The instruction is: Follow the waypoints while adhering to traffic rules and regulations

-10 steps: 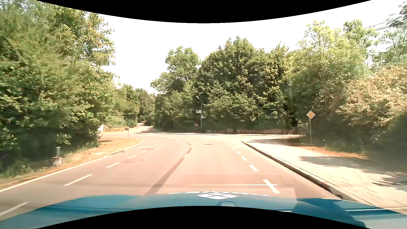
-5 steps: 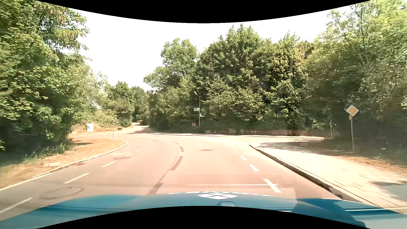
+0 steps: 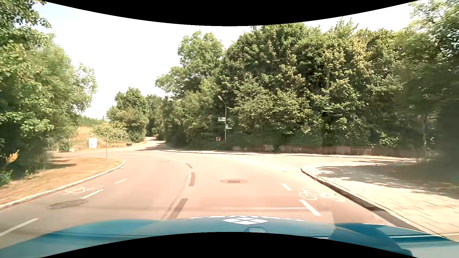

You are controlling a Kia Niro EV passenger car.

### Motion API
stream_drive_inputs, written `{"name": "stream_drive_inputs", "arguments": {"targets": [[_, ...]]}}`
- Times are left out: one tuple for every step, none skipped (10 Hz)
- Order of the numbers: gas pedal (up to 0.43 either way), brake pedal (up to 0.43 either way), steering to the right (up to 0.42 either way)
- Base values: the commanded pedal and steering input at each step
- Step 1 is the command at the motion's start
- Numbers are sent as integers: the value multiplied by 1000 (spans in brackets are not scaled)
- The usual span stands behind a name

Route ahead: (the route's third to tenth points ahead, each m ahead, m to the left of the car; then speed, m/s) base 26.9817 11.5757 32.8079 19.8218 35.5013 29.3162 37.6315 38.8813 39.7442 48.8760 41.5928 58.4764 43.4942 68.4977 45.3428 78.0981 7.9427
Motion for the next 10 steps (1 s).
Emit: {"name": "stream_drive_inputs", "arguments": {"targets": [[0, 0, -51], [0, 0, -61], [0, 0, -64], [0, 0, -65], [0, 0, -72], [0, 0, -80], [0, 0, -88], [0, 0, -93], [0, 0, -98], [0, 0, -100]]}}
